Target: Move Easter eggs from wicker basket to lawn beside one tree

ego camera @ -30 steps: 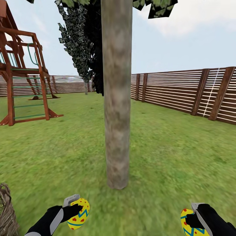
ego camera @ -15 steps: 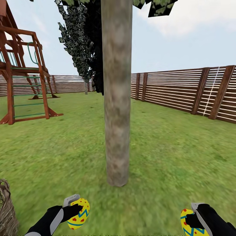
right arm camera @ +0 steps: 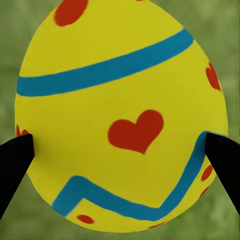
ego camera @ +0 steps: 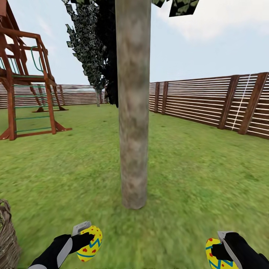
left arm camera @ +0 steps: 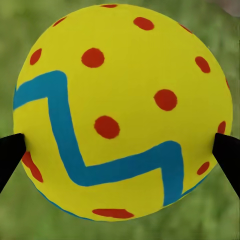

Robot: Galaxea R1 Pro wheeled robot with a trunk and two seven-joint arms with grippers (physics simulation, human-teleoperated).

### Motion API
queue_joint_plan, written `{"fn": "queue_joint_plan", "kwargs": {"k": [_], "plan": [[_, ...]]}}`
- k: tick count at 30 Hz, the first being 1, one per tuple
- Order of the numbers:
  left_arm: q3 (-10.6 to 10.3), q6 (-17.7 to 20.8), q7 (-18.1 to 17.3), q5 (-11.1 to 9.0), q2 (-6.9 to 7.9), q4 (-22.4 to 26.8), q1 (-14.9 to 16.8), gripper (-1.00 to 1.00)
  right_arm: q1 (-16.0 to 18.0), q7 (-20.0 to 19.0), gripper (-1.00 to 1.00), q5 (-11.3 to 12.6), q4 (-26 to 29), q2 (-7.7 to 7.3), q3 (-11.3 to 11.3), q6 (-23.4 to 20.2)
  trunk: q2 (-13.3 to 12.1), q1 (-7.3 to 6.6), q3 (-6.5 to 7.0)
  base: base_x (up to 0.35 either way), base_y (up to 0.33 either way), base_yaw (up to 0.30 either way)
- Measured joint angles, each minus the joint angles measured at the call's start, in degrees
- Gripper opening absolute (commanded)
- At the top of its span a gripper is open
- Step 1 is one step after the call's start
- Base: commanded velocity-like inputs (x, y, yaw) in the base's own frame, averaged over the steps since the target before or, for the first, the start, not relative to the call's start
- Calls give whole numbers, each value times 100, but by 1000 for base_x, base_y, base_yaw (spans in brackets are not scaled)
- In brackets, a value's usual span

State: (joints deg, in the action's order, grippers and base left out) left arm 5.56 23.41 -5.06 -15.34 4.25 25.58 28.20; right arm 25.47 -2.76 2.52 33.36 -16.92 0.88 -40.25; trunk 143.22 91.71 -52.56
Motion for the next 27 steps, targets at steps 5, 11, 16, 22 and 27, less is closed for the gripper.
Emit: {"fn": "queue_joint_plan", "kwargs": {"k": [5,11,16,22,27], "plan": [[5,0,2,0,0,-6,0,-100,0,0,-100,2,-2,0,0,0,7,13,-111,0,0,0],[0,0,1,-6,0,-5,0,-100,0,0,-100,-3,-3,0,0,0,15,28,-244,0,0,0],[1,-8,1,-8,0,-3,0,-100,0,0,-100,-2,-4,0,0,0,22,41,-355,0,0,0],[5,-9,2,-4,0,-8,0,-100,0,0,-100,-3,-4,0,5,0,30,57,-488,0,0,0],[6,-17,2,-3,0,-8,0,-100,0,0,-100,-3,-4,0,8,0,36,70,-599,0,0,0]]}}
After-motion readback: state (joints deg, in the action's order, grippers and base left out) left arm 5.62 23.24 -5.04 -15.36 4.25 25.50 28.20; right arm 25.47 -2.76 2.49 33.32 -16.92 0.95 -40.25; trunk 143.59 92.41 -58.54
